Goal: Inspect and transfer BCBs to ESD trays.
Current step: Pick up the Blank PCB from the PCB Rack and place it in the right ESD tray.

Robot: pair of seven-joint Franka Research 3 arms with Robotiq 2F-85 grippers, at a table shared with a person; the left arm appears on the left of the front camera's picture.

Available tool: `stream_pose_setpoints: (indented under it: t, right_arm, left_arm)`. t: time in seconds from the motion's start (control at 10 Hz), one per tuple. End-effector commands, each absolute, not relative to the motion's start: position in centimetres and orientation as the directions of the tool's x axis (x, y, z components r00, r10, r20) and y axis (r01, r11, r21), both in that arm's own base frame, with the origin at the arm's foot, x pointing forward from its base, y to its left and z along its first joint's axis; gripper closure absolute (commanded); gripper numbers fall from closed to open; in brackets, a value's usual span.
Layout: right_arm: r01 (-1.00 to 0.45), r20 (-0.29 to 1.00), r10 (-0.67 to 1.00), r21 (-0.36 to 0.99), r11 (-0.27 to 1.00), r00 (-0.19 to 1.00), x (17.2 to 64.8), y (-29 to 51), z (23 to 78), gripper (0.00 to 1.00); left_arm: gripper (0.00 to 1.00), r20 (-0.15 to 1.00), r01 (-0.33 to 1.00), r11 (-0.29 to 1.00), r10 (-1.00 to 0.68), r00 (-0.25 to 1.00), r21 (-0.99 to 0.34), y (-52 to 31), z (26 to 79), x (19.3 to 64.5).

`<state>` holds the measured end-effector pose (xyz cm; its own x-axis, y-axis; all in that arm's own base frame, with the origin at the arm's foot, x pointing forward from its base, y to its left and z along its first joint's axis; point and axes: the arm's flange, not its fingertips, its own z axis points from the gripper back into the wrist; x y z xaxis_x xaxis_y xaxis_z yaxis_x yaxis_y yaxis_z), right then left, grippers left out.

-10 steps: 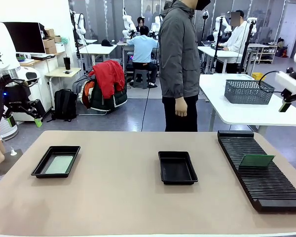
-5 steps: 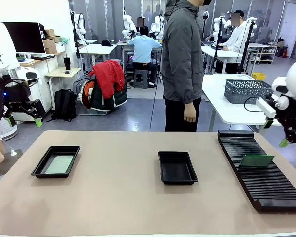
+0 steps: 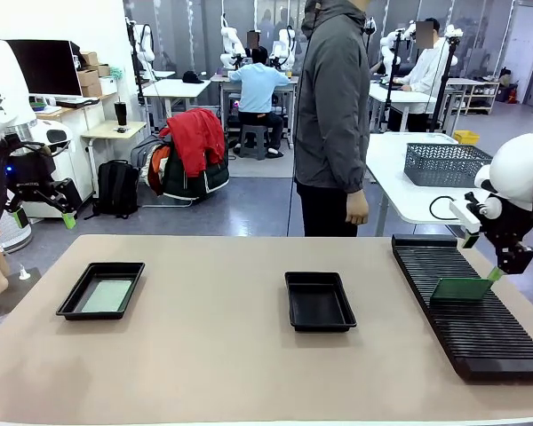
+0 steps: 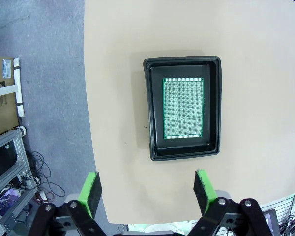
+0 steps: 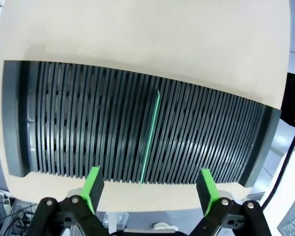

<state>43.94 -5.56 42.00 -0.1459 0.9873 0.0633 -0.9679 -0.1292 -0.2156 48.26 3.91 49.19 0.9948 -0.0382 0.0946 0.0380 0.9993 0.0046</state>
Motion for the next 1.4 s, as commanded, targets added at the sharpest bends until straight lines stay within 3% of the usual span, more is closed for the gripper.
stream_pose_setpoints:
  t: [0.0,1.3]
  right_arm:
    - [-0.963,0.107,0.982,-0.236,-0.13,-0.159,44.8,-6.4,40.1,0.0]
    - [-0.982,0.117,0.991,-0.183,-0.041,-0.063,46.9,-6.8,34.0,0.0]
  left_arm:
    - [0.0,0.1,0.044,0.999,-0.044,0.994,0.002,4.0,49.1,48.2]
    - [0.0,0.1,0.044,0.999,-0.044,0.994,0.002,4.0,49.1,48.2]
